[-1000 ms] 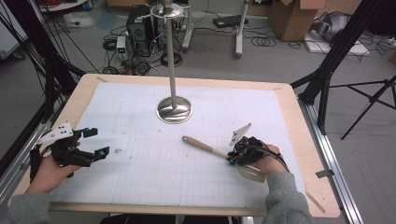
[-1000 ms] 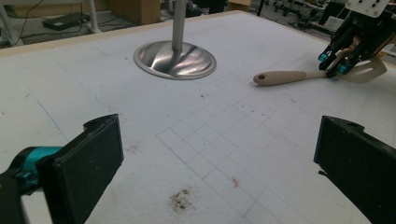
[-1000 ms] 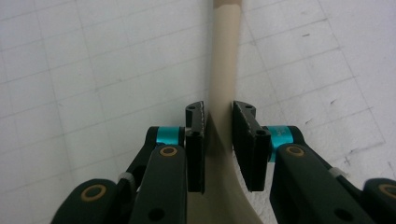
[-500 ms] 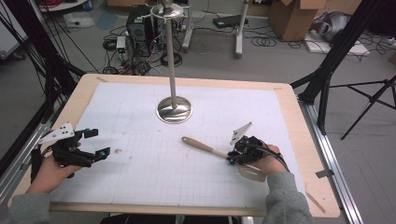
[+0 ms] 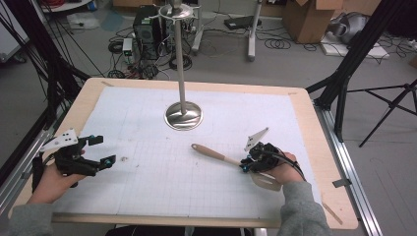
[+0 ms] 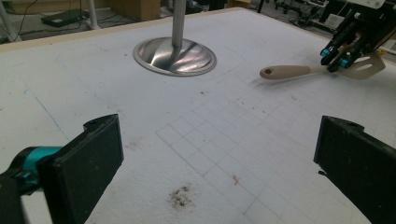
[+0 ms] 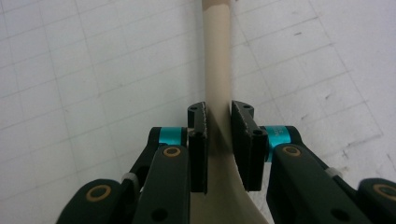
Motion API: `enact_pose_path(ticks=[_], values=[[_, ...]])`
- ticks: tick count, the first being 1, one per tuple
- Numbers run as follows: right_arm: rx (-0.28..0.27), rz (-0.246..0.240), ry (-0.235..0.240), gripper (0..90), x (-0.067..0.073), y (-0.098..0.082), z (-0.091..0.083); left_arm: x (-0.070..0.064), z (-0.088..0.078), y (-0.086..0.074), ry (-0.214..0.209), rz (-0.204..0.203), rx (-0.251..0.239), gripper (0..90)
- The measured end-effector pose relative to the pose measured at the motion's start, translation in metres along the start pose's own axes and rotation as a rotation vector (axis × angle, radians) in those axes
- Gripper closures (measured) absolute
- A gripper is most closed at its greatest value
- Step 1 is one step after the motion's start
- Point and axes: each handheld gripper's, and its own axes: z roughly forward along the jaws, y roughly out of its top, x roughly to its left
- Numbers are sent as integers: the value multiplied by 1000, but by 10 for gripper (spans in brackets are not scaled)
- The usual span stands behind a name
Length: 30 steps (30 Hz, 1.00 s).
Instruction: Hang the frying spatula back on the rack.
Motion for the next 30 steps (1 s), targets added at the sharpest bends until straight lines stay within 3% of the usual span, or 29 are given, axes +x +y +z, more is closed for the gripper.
enact_pose_path(ticks=[7,12,22,30], values=[[-72,40,2,777,-2,-3,-10,0,1,0,0,-3,2,18],[-153,54,9,777,-2,-3,-20,0,0,0,-1,-2,1,19],[-242,66,44,777,-5,-3,-29,0,1,0,-3,-1,0,18],[-302,84,44,777,-6,-3,-37,0,2,0,-4,1,-2,18]])
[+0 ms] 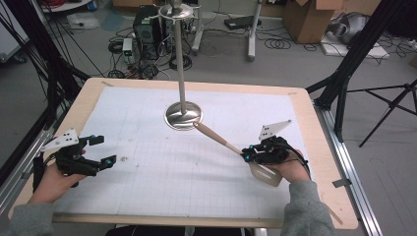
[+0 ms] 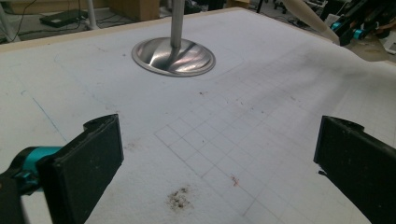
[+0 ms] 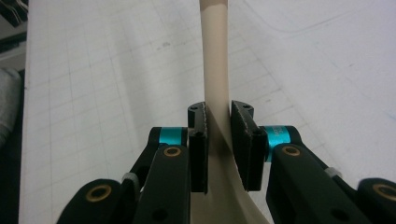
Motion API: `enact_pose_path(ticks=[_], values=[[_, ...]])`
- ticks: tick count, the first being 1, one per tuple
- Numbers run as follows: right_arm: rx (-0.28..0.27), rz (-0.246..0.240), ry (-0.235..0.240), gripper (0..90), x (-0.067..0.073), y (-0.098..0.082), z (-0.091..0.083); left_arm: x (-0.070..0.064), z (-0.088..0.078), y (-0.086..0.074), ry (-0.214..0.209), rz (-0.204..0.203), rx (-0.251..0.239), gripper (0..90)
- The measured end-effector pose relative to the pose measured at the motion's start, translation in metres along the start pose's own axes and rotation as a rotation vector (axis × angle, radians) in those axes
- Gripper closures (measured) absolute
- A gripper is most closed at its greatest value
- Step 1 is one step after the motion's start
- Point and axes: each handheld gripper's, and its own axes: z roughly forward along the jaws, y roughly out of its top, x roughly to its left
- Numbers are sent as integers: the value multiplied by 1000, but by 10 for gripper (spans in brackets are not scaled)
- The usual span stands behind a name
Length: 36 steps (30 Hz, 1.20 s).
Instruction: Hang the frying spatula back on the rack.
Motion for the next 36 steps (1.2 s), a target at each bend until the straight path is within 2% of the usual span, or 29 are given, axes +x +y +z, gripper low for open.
enact_pose_path(ticks=[7,18,28,36], values=[[-63,7,-5,777,-1,5,-8,0,0,0,-3,-3,1,18],[-161,44,-17,777,-8,10,-22,0,1,-1,-4,-1,0,19],[-183,8,-22,777,-6,33,-38,0,-1,-1,-5,-5,-6,18],[-175,-13,-20,776,-6,53,-48,1,-3,-1,0,-9,-12,18]])
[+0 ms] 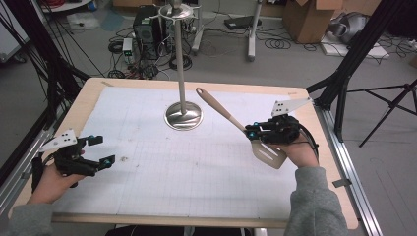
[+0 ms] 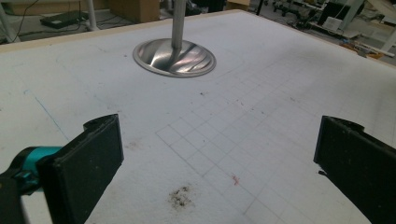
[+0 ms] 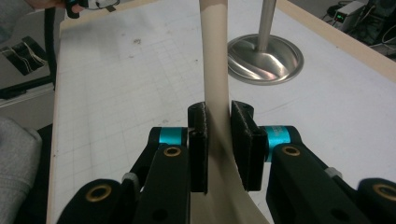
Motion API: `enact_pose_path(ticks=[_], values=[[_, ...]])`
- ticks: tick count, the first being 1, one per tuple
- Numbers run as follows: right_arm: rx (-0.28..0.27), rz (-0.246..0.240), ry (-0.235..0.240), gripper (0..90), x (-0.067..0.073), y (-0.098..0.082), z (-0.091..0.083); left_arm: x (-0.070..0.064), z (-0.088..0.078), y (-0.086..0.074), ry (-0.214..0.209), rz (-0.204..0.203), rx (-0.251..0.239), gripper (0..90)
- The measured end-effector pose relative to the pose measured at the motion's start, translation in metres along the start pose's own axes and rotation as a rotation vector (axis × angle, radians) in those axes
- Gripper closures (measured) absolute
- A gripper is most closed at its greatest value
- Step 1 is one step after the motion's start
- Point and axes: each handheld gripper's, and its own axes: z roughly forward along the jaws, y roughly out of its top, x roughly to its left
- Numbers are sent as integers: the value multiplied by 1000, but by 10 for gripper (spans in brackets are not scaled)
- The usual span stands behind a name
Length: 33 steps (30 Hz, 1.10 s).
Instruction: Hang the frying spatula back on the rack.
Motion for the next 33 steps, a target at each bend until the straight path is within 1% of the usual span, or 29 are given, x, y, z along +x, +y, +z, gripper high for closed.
enact_pose_path(ticks=[4,5,6,10,11,13,15,16,18,21,22,27,28,29,33], values=[[-14,0,9,777,0,8,-3,0,0,-1,-3,0,8,19],[-20,-7,5,777,-1,10,-4,0,0,-1,-2,0,8,18],[-21,0,7,777,-1,11,-5,0,0,-1,-2,0,7,18],[-27,-7,-1,777,-2,18,-7,0,-1,-2,-2,-2,6,18],[-31,-3,-5,777,-3,19,-8,0,-1,-2,-1,-4,3,18],[-50,-7,-5,777,-4,22,-9,0,-2,-2,-1,-4,3,18],[-55,-3,-7,777,-6,25,-10,-1,-3,-2,4,-7,-8,18],[-50,-1,-13,777,-8,28,-11,-2,-3,-2,2,-8,-10,18],[-60,6,-14,776,-11,31,-11,-2,-4,-3,-1,-8,-7,18],[-72,7,-8,777,-15,36,-11,0,-5,-5,5,-15,-7,18],[-79,1,-8,777,-17,39,-11,0,-5,-5,7,-19,-8,18],[-87,2,14,777,-22,50,-12,1,-8,-7,10,-25,-11,18],[-89,8,21,777,-23,52,-12,1,-8,-8,11,-28,-12,18],[-94,3,24,776,-24,54,-11,1,-8,-8,11,-28,-10,18],[-108,2,26,777,-28,60,-9,2,-10,-9,13,-31,-12,18]])
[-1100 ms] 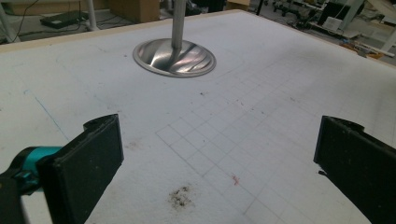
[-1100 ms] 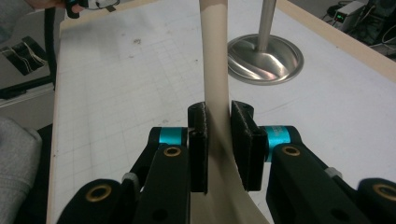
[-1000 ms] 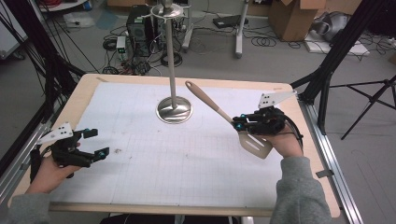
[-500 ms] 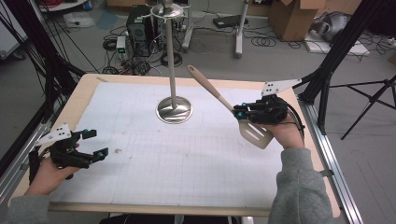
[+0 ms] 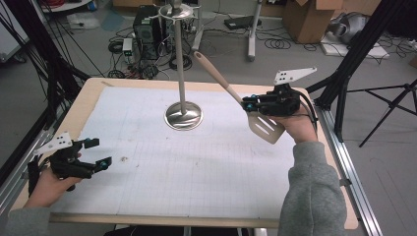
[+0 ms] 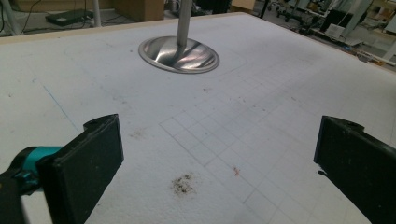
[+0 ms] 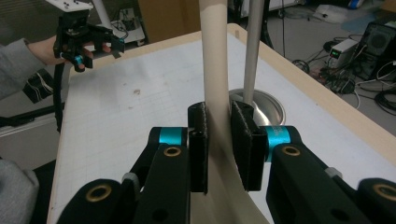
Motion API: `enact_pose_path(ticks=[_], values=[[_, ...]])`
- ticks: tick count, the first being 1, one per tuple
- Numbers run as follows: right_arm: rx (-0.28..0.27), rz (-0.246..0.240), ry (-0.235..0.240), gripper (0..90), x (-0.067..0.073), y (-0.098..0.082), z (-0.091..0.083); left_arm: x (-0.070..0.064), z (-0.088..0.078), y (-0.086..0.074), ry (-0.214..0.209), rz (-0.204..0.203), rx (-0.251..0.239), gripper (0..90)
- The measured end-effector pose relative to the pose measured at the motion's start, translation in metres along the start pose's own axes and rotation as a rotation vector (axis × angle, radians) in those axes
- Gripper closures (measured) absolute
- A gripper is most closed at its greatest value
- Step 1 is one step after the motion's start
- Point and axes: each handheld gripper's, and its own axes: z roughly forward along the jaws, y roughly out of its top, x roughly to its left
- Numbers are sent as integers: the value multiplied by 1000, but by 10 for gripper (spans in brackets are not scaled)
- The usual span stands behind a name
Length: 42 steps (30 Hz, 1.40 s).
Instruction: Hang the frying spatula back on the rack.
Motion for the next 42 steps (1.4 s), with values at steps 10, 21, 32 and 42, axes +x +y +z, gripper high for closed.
enact_pose_path(ticks=[10,21,32,42], values=[[-42,13,-13,776,-10,11,-5,1,-5,-3,10,-12,-7,18],[-41,2,-24,777,-15,28,-10,3,-9,-4,17,-21,-13,18],[-35,-37,-1,777,-18,47,-15,5,-12,-7,24,-34,-16,18],[-60,-8,3,777,-30,61,-19,5,-14,-9,23,-41,-14,18]])
